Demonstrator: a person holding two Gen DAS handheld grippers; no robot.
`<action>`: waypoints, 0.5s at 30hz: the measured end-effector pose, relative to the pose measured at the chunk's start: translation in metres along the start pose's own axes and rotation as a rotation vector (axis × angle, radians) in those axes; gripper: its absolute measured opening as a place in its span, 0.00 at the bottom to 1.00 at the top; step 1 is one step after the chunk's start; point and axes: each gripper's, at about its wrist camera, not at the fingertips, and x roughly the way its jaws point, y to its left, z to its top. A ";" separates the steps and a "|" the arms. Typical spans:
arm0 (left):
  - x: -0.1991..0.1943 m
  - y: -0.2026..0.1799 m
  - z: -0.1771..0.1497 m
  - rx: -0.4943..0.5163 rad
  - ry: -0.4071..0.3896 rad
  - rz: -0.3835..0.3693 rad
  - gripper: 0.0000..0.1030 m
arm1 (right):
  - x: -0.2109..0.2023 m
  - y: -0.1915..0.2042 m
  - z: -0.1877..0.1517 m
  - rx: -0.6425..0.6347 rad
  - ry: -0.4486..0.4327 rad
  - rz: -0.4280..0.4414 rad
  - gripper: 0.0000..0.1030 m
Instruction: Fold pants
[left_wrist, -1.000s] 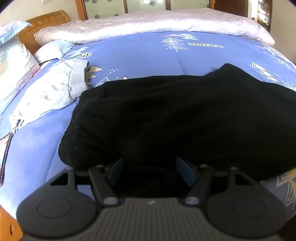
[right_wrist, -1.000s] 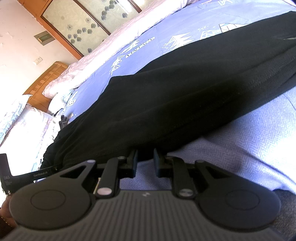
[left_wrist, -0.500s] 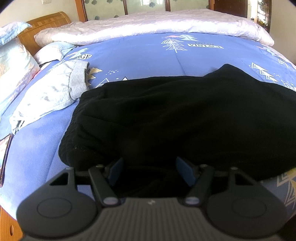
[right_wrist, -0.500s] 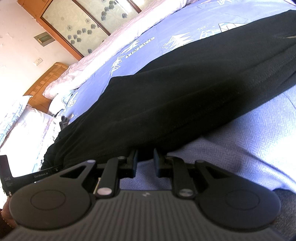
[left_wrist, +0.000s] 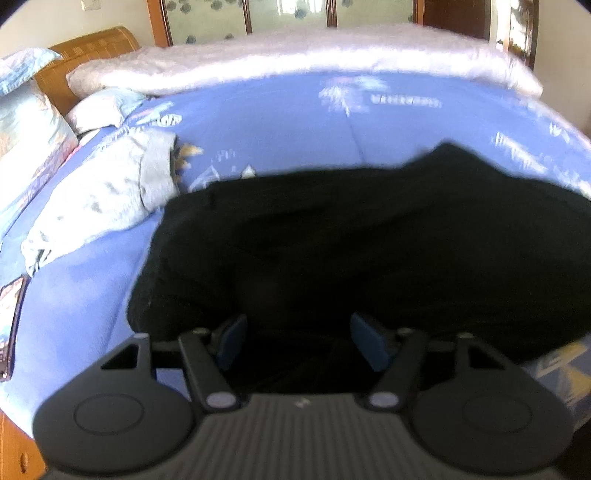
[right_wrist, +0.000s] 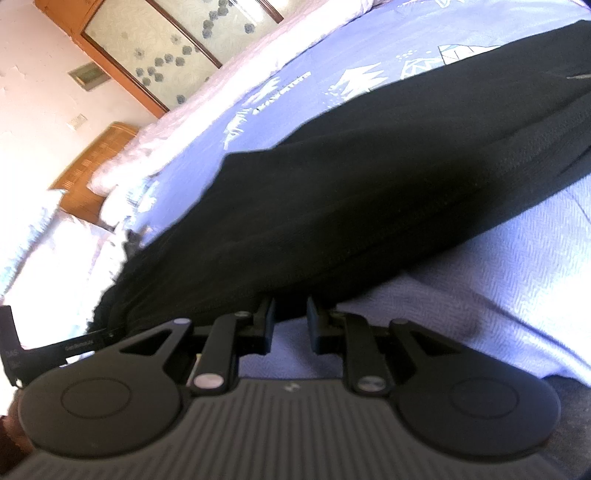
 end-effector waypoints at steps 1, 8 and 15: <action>-0.005 0.002 0.002 -0.012 -0.016 -0.013 0.62 | -0.007 -0.001 0.002 0.001 -0.018 0.006 0.25; -0.010 -0.005 0.011 -0.088 -0.009 -0.119 0.61 | -0.075 -0.030 0.020 0.025 -0.176 -0.093 0.32; 0.006 -0.028 0.013 -0.019 0.038 -0.097 0.61 | -0.133 -0.092 0.042 0.200 -0.375 -0.240 0.34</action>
